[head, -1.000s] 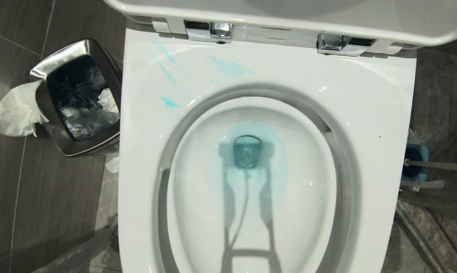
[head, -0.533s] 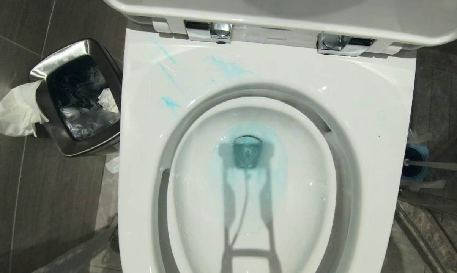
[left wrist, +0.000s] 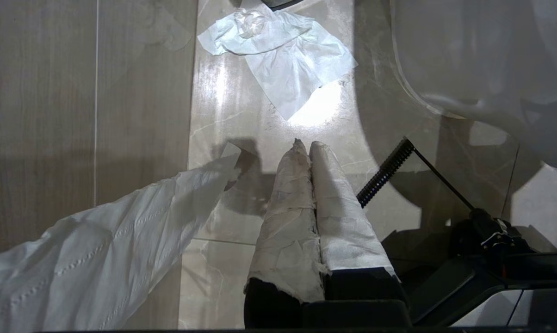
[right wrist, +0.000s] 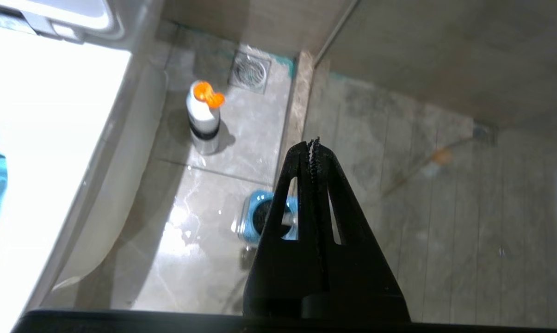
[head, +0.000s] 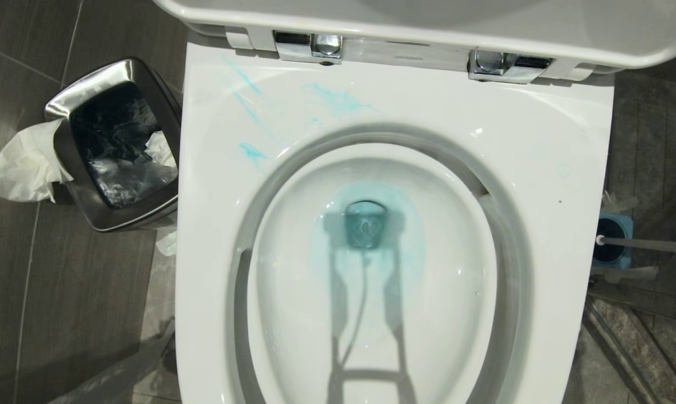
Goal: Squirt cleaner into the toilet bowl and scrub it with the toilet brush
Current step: Scrub the toilet bowl
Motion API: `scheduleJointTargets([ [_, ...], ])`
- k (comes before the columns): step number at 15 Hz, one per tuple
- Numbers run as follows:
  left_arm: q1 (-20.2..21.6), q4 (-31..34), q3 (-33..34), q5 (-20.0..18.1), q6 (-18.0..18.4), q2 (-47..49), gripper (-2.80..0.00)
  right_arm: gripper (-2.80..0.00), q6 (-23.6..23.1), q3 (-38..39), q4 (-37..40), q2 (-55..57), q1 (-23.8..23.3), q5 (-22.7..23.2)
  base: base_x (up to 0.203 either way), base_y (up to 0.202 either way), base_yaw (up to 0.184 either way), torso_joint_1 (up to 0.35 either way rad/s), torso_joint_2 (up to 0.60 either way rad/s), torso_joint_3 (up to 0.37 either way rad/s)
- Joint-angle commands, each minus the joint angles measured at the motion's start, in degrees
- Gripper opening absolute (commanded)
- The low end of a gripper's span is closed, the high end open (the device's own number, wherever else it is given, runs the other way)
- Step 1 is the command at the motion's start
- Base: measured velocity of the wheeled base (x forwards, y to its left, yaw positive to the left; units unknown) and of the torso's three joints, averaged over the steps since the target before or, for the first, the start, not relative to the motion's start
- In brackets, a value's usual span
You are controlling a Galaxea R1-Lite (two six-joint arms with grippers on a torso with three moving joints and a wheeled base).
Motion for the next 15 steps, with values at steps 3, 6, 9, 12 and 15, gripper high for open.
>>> scheduleJointTargets([
  [3,-0.02,0.02,0.09,0.02,0.00,-0.01,-2.80,-2.80,2.68,5.10,1.22,-4.99,-2.35,1.66,0.000,0.000,0.000,0.000,0.00,0.000],
  [6,-0.02,0.02,0.09,0.02,0.00,-0.01,-2.80,-2.80,4.68,9.00,2.60,-10.87,-3.17,5.01,0.000,0.000,0.000,0.000,0.00,0.000],
  [9,-0.02,0.02,0.09,0.02,0.00,-0.01,-2.80,-2.80,5.40,13.15,4.88,-14.53,-3.29,5.60,0.000,0.000,0.000,0.000,0.00,0.000],
  [12,-0.02,0.02,0.09,0.02,0.00,-0.01,-2.80,-2.80,5.49,17.03,4.89,-15.85,-3.29,6.05,0.000,0.000,0.000,0.000,0.00,0.000],
  [15,-0.02,0.02,0.09,0.02,0.00,-0.01,-2.80,-2.80,5.63,21.62,4.43,-15.86,-3.31,6.15,0.000,0.000,0.000,0.000,0.00,0.000],
])
